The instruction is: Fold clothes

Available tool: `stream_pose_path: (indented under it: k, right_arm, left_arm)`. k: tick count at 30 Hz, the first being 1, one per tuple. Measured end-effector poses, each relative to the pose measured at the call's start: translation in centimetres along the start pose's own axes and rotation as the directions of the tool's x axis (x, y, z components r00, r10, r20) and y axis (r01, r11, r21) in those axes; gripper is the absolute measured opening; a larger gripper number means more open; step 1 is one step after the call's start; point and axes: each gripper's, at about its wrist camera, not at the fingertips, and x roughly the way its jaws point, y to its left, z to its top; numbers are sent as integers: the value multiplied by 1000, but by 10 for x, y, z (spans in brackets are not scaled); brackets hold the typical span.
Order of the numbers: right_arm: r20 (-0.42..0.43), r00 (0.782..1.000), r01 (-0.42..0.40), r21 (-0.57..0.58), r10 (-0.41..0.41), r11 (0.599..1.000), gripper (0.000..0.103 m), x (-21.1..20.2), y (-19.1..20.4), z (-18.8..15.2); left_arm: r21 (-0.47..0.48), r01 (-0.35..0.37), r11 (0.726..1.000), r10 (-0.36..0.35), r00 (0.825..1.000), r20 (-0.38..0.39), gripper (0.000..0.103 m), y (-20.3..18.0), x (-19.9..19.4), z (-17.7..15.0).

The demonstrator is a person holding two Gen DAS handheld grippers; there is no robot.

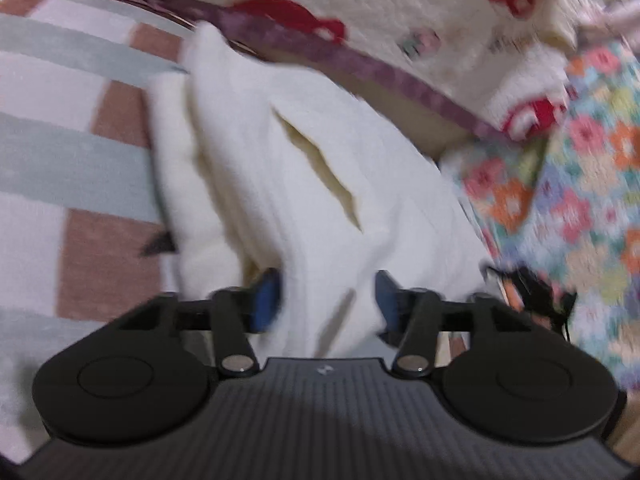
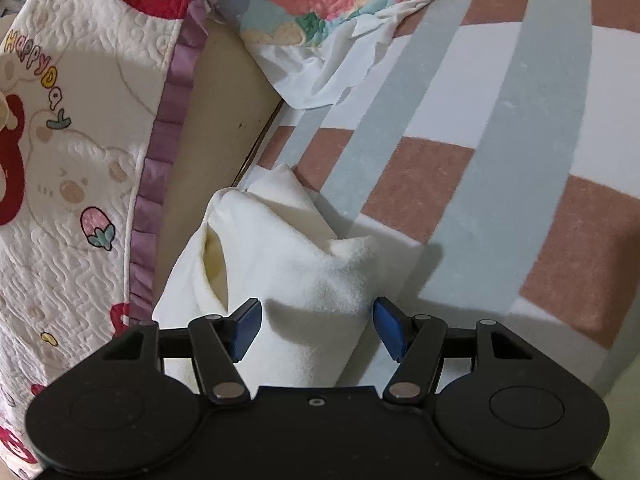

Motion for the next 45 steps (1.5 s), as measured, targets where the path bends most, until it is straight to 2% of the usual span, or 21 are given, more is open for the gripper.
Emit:
stream_pose_path:
  k: [3,5,6,7,8,9,10,11,14,17,18,21,25,27,31,33,36,39,41,42,45]
  right_arm:
    - [-19,999,-31,2,31,1000,69,9,-1,0]
    - [-18,998,-62,94,64,994,68,14,-13,1]
    - [-10,997,-74,132,76,989,68,16,-17,1]
    - [4,996,-88,154,88,984,68,17,-19,0]
    - [10,996,-86,144,85,986,67,18,-18,2]
    - [14,997,-72,110,71,991,60,19,-14,3]
    - [16,999,-44,79,43,996,33,20,-9,2]
    - [20,1000,-18,50,17,999,30,20,-4,2]
    - [46,998,-44,14,43,999,22,6,10,9]
    - [64,994,-78,-99,84,992,21,-19,37,15]
    - [65,995,-63,-136,73,989,21,-22,43,14]
    - [55,998,-10,-114,17,993,21,-10,32,11]
    - [48,998,48,-94,-43,994,21,-1,16,4]
    - [59,998,45,-135,-37,990,21,-10,22,5]
    - [53,997,73,-189,-64,979,20,-10,25,6]
    - [49,995,95,-193,-87,977,20,-7,22,6]
    - [55,991,132,-218,-123,967,20,-6,20,-1]
    - [55,990,138,-230,-129,963,20,-6,22,0]
    - [57,989,145,-245,-135,958,21,-5,24,0]
    - [61,988,153,-265,-142,952,21,-5,27,-1]
    - [50,987,161,-289,-153,944,21,0,27,-1]
  left_arm:
    - [33,-50,998,51,998,-35,55,-2,12,1]
    - [42,-81,996,82,996,-31,52,-2,17,2]
    - [47,-97,994,98,995,-27,47,-3,19,2]
    - [32,-114,993,115,993,-26,20,0,22,2]
    - [5,-131,991,131,991,-28,17,4,26,1]
    - [-32,-135,990,134,990,-30,15,7,27,2]
    - [-75,-131,989,129,991,-31,12,9,26,3]
    - [-118,-127,985,124,992,-33,11,11,25,5]
    - [-61,-138,989,139,990,13,10,-9,0,12]
    - [-106,-135,985,139,989,39,10,-16,-24,11]
    - [-134,-142,981,146,989,20,10,-10,-21,8]
    - [-208,-167,964,161,986,-44,10,10,0,-1]
    - [-149,-197,969,194,980,-40,10,-4,-2,2]
    - [-120,-193,974,190,981,-36,10,-11,-10,3]
    - [-143,-203,969,193,978,-82,10,-3,-6,-6]
    - [-86,-227,970,217,970,-111,12,-7,-1,-7]
    - [83,-276,958,285,948,-143,15,-26,2,2]
    - [60,-270,961,276,938,-210,16,-25,-2,11]
    - [124,-265,956,289,923,-256,33,-24,-6,16]
    - [173,-277,945,315,913,-258,34,-25,-10,18]
    - [229,-261,938,302,938,-167,33,-30,-30,39]
